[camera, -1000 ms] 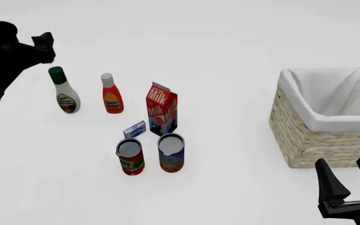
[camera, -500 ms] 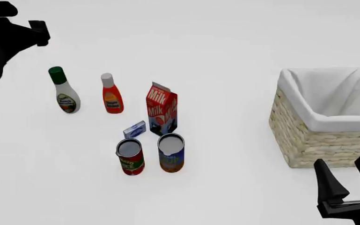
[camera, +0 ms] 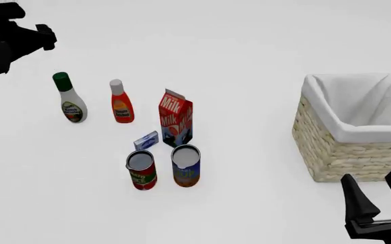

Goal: Pick the salad dressing and place it in the basket.

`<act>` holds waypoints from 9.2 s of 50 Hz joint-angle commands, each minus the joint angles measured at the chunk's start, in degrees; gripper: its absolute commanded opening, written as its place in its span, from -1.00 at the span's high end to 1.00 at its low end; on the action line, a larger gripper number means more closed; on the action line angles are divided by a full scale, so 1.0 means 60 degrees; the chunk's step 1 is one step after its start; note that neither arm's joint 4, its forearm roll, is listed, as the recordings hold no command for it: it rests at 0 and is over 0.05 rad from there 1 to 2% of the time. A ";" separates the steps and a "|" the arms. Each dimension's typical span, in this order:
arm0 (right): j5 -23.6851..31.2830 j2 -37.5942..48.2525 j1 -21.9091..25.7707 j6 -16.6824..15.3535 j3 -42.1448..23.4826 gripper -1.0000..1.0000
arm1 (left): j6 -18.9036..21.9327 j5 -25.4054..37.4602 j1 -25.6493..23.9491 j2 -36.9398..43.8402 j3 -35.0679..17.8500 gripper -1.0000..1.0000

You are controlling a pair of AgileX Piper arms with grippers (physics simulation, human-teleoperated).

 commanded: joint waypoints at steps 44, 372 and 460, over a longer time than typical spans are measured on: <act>-0.0432 0.0584 0.0144 0.0067 0.0002 -1.00 | -0.0674 0.0982 0.0176 0.2556 -0.1452 -1.00; -0.0385 0.7950 0.4246 -0.2510 -0.6921 -1.00 | 0.0178 0.1252 -1.0491 -0.2001 0.0127 1.00; -0.0598 0.7696 0.3936 -0.2186 -0.6764 1.00 | 0.0838 -0.0086 -0.1582 -1.4130 0.7789 -1.00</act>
